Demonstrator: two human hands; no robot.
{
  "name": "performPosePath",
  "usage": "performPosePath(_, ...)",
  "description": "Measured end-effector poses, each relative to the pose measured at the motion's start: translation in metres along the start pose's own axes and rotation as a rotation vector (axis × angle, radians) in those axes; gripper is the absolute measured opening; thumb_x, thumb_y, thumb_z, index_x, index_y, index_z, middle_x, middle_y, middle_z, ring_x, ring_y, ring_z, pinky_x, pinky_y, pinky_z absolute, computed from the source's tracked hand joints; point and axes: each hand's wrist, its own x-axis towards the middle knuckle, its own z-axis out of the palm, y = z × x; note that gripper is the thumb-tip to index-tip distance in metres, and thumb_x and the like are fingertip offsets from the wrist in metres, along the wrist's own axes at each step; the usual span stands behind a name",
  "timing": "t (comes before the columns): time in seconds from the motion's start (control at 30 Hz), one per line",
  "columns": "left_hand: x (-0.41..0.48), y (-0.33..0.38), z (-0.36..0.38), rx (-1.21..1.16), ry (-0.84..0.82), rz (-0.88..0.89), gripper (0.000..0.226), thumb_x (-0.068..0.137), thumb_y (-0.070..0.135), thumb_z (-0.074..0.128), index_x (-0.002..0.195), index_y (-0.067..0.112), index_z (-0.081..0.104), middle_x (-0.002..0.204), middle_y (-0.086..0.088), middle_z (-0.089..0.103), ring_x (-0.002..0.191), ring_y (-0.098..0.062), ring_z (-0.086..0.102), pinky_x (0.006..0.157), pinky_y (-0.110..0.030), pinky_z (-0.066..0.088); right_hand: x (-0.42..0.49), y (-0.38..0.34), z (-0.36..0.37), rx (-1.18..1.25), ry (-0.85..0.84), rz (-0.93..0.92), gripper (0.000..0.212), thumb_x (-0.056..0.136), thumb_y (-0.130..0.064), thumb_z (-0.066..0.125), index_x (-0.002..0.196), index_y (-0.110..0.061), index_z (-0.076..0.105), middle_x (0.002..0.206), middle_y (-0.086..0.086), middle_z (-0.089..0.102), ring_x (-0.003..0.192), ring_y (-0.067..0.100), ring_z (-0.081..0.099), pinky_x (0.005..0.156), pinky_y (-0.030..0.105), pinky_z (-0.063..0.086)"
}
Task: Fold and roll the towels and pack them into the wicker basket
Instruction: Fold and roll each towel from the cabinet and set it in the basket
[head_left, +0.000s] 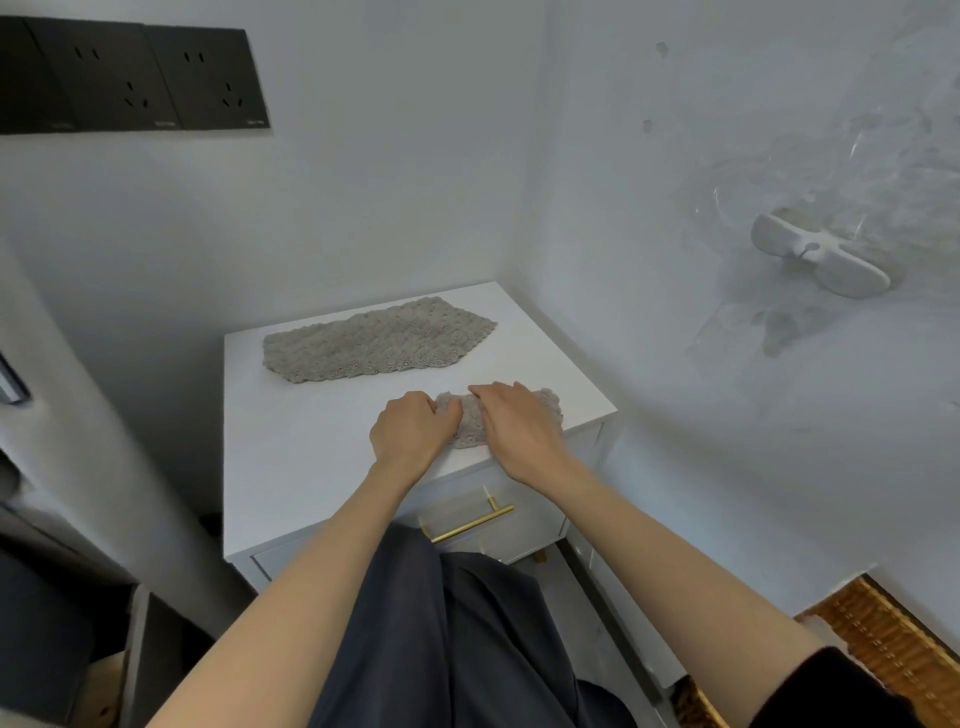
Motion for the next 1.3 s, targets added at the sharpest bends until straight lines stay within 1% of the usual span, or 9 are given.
performPosePath(0.13,-0.001,-0.002,0.001,0.001,0.014,0.011,0.045,0.087,0.047,0.050,0.058,0.014,0.049,0.054,0.004,0.048,0.060,-0.021,0.053,0.049,-0.025,0.028,-0.011,0.021,0.000,-0.084,0.034,0.000,0.042,0.104,-0.030,0.027,0.138,-0.015,0.046,0.134,0.004,0.054,0.122,0.021,0.048,0.108,0.032,0.028)
performPosePath(0.37,0.005,-0.009,0.004,-0.005,-0.011,0.031,0.046,0.090,0.054,0.048,0.106,0.013,0.058,0.105,-0.002,0.060,0.094,-0.020,0.058,0.072,-0.031,0.044,-0.019,0.042,-0.003,-0.025,-0.035,0.025,0.039,0.104,-0.020,0.024,0.137,-0.010,0.043,0.129,0.008,0.048,0.114,0.025,0.043,0.097,0.035,0.036)
performPosePath(0.47,0.006,-0.009,0.004,-0.033,-0.084,0.048,0.051,0.093,0.051,0.045,0.102,0.004,0.062,0.109,-0.018,0.060,0.097,-0.032,0.059,0.082,-0.040,0.048,-0.015,0.039,-0.005,-0.113,-0.060,0.051,0.037,0.103,-0.022,0.027,0.135,-0.011,0.044,0.126,0.010,0.046,0.109,0.026,0.042,0.087,0.035,0.038)
performPosePath(0.57,0.005,-0.004,-0.001,-0.006,-0.153,0.057,0.047,0.097,0.046,0.041,0.070,0.008,0.052,0.105,-0.027,0.061,0.096,-0.039,0.058,0.084,-0.043,0.046,-0.003,0.034,-0.015,-0.195,-0.183,0.088,0.037,0.101,-0.026,0.031,0.130,-0.010,0.045,0.124,0.012,0.045,0.111,0.028,0.039,0.085,0.037,0.034)
performPosePath(0.67,0.003,0.001,-0.005,-0.014,-0.209,0.043,0.037,0.100,0.042,0.037,0.088,0.009,0.048,0.098,-0.012,0.061,0.096,-0.032,0.056,0.088,-0.041,0.040,0.004,0.028,-0.028,-0.095,-0.289,0.175,0.038,0.094,-0.031,0.038,0.124,-0.011,0.048,0.121,0.012,0.045,0.113,0.028,0.037,0.086,0.039,0.031)
performPosePath(0.77,-0.005,0.004,-0.010,-0.258,-0.267,0.057,0.025,0.100,0.035,0.041,0.098,0.010,0.043,0.085,0.001,0.050,0.086,-0.023,0.049,0.078,-0.034,0.040,-0.002,0.023,-0.041,-0.039,-0.330,0.229,0.035,0.090,-0.036,0.044,0.116,-0.013,0.049,0.114,0.010,0.046,0.111,0.028,0.039,0.085,0.040,0.031)
performPosePath(0.97,-0.032,0.026,-0.017,-0.598,-0.321,0.124,0.017,0.098,0.029,0.049,0.098,0.013,0.042,0.082,-0.008,0.049,0.068,-0.016,0.043,0.065,-0.028,0.041,-0.029,0.021,-0.070,-0.082,-0.345,0.168,0.014,0.093,-0.027,0.036,0.098,-0.015,0.039,0.082,0.000,0.050,0.085,0.020,0.046,0.101,0.041,0.027)
performPosePath(1.1,-0.050,0.040,-0.017,-0.647,-0.390,0.172,0.019,0.097,0.028,0.052,0.103,0.013,0.044,0.081,-0.009,0.054,0.068,-0.016,0.046,0.063,-0.028,0.041,-0.059,0.020,-0.092,0.308,-0.440,0.304,0.029,0.094,-0.029,0.041,0.118,-0.019,0.030,0.094,0.007,0.056,0.077,0.019,0.049,0.069,0.031,0.038)
performPosePath(1.3,-0.079,0.060,0.000,-0.692,-0.481,0.190,0.021,0.095,0.029,0.055,0.104,0.013,0.046,0.090,-0.007,0.063,0.070,-0.007,0.056,0.054,-0.015,0.043,-0.110,0.030,-0.088,0.514,-0.294,0.345,0.017,0.094,-0.025,0.045,0.094,-0.027,0.028,0.086,-0.001,0.041,0.071,0.011,0.041,0.059,0.023,0.035)
